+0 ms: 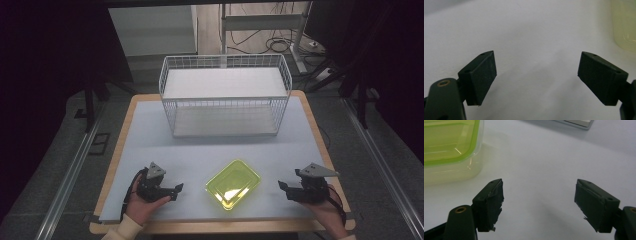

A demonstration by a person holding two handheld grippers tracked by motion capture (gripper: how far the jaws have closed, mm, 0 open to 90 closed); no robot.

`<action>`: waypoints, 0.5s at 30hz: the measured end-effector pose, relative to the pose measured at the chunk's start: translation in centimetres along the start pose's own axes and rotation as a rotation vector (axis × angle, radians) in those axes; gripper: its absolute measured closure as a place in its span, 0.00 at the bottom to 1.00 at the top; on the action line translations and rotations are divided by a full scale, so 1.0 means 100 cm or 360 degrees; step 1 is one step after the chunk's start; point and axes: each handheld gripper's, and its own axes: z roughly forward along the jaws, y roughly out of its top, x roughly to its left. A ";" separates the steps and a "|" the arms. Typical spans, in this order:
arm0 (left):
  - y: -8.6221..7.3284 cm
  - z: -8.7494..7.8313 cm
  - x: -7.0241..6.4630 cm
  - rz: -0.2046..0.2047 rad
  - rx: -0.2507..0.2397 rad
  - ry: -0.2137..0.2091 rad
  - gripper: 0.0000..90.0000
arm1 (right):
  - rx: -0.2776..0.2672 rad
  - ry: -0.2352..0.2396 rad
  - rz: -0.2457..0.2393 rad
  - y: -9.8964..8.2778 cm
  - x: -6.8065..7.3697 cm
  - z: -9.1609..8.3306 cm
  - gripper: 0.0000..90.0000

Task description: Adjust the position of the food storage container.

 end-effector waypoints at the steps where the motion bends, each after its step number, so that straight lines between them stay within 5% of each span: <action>1: 0.000 0.000 -0.001 -0.0001 0.0001 0.0000 0.17 | -0.0007 0.0004 0.0005 0.001 0.000 -0.001 0.26; 10: 0.006 0.002 -0.003 0.0015 0.0003 -0.0031 0.16 | -0.0069 0.0035 -0.0051 0.003 0.004 -0.012 0.37; 15: 0.010 0.004 -0.005 0.0048 -0.0004 -0.0035 0.16 | -0.0076 0.0073 -0.0046 0.001 0.004 -0.020 0.65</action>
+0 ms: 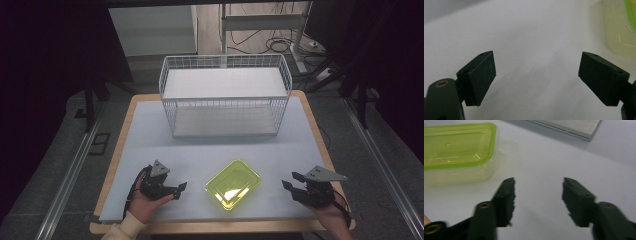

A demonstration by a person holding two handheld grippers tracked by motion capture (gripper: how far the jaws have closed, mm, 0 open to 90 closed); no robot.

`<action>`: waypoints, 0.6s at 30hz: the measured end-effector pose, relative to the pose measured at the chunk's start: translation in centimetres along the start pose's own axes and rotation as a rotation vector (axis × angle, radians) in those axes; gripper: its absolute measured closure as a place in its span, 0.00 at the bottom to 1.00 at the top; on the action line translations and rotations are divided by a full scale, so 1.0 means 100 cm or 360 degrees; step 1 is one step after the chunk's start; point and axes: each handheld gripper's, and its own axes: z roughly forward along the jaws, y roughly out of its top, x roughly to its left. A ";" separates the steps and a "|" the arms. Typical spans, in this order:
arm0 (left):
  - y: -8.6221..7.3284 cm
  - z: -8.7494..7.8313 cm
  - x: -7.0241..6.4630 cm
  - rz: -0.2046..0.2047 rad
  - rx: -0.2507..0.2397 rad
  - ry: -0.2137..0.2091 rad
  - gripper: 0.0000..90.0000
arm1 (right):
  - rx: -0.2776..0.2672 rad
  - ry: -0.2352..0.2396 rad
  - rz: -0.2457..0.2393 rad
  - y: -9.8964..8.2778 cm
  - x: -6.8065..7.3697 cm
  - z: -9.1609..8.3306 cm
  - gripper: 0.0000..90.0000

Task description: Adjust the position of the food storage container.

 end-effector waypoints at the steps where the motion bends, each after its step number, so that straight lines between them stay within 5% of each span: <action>1: 0.000 0.002 -0.001 0.0007 0.0005 -0.0002 0.16 | 0.0003 0.0019 0.0006 0.000 -0.001 -0.001 0.70; 4: 0.001 0.003 -0.002 0.0020 0.0010 -0.0005 0.16 | 0.0003 0.0054 0.0008 0.001 -0.002 -0.003 0.86; 7: 0.005 0.004 -0.001 -0.0051 -0.0005 -0.0094 0.16 | 0.0004 0.0093 0.0015 0.005 -0.003 -0.007 1.00; 9: 0.007 0.004 -0.002 -0.0053 -0.0017 -0.0104 0.16 | 0.0006 0.0124 0.0026 0.010 -0.003 -0.009 1.00; 17: 0.006 0.003 -0.008 -0.0005 -0.0006 -0.0053 0.16 | -0.0004 0.0271 -0.0147 0.026 0.015 -0.015 1.00; 18: 0.006 0.002 -0.008 -0.0007 -0.0006 -0.0047 0.16 | 0.0029 0.0327 -0.0246 0.031 0.026 -0.011 1.00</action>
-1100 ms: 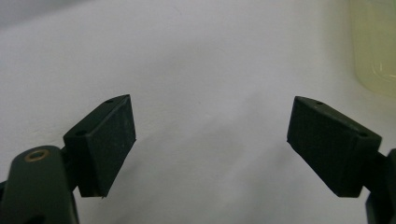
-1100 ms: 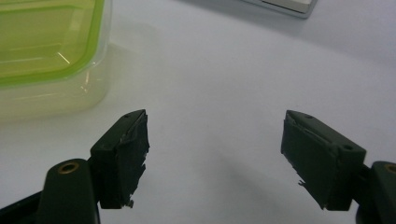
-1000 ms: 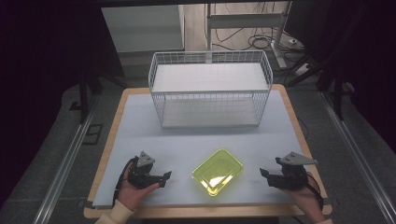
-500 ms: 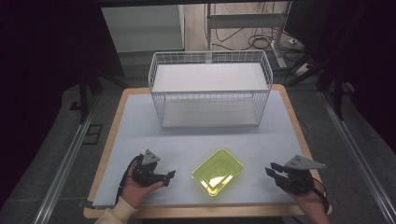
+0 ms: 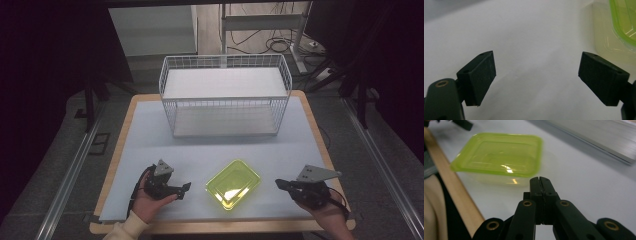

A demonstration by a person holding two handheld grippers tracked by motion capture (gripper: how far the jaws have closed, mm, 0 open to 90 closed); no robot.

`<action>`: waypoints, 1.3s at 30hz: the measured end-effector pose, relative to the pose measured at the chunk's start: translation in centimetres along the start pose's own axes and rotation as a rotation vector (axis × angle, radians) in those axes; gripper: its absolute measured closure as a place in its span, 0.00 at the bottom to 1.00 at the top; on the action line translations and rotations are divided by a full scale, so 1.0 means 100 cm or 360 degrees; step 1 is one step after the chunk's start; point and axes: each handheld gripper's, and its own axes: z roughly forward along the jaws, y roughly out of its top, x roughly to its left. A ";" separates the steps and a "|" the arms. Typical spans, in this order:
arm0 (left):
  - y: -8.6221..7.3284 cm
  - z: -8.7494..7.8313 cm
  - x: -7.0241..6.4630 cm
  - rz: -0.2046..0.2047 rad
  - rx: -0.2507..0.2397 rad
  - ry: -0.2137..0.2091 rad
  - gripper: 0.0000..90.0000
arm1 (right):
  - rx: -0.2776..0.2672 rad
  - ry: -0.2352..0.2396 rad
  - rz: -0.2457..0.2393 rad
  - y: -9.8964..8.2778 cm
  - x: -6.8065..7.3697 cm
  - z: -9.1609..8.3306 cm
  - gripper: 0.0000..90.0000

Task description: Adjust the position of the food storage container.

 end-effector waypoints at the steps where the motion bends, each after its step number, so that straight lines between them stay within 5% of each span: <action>1: -0.001 -0.001 0.001 -0.0007 -0.0005 0.0008 0.16 | 0.0010 0.0022 -0.0038 0.003 0.004 0.003 1.00; 8: -0.006 -0.002 0.004 -0.0013 0.0006 0.0032 0.16 | 0.0055 0.0186 -0.0183 0.014 0.029 0.017 1.00; 12: -0.012 -0.006 0.006 -0.0069 0.0008 0.0031 0.16 | 0.0071 0.0246 -0.0260 0.021 0.042 0.025 1.00; 22: -0.022 -0.013 0.010 -0.0097 0.0010 0.0052 0.16 | 0.0190 0.0406 -0.0353 0.026 0.064 0.047 1.00; 30: -0.025 -0.016 0.008 -0.0097 0.0006 0.0054 0.16 | 0.0307 0.0500 -0.0438 0.023 0.079 0.066 1.00; 39: -0.024 -0.013 0.008 -0.0088 0.0039 0.0031 0.16 | 0.0379 0.0491 -0.0477 0.021 0.086 0.079 1.00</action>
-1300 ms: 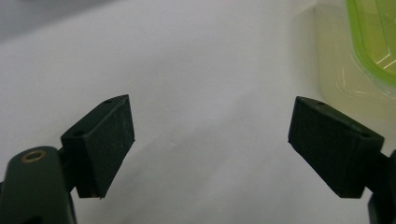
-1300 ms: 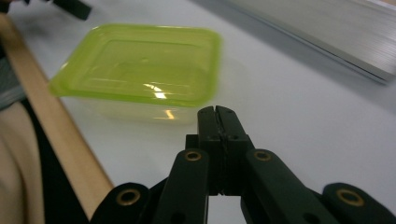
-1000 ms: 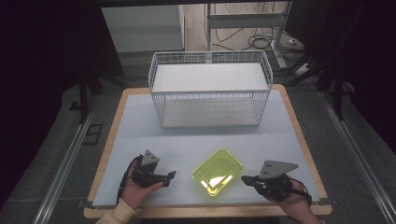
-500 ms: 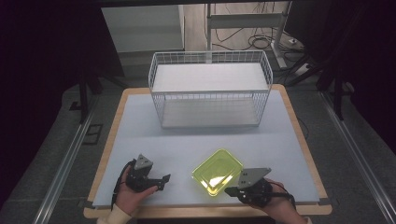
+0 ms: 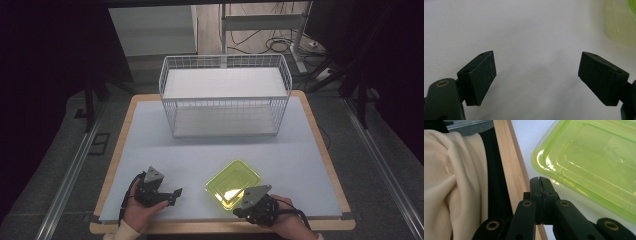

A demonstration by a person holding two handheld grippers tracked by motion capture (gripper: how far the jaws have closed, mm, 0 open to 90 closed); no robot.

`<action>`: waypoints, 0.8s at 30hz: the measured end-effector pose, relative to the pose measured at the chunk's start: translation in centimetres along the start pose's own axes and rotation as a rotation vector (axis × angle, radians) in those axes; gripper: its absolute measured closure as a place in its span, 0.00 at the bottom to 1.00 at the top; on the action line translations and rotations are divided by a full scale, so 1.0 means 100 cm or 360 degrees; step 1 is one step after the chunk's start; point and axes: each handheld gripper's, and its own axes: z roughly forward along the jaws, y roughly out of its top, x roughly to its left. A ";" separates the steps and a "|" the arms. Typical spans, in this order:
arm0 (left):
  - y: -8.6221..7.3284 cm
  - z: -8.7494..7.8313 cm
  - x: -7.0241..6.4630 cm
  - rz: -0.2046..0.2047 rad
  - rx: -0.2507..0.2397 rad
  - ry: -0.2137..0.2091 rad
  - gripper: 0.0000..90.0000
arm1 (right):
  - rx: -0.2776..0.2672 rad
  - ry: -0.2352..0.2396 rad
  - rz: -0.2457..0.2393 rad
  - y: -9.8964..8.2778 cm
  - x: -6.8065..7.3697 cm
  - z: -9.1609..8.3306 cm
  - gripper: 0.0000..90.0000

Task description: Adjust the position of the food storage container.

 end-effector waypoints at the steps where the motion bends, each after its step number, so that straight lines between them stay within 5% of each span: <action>1: 0.000 0.001 0.000 0.0006 0.0004 -0.0001 0.16 | 0.0003 -0.0010 -0.0002 0.001 0.000 0.001 1.00; 7: 0.001 0.001 -0.001 0.0028 0.0009 -0.0016 0.16 | 0.0000 -0.0045 0.0003 0.012 0.001 0.009 1.00; 24: 0.001 0.003 0.002 0.0046 0.0036 -0.0002 0.15 | -0.0069 -0.0198 0.0194 0.039 -0.001 0.040 1.00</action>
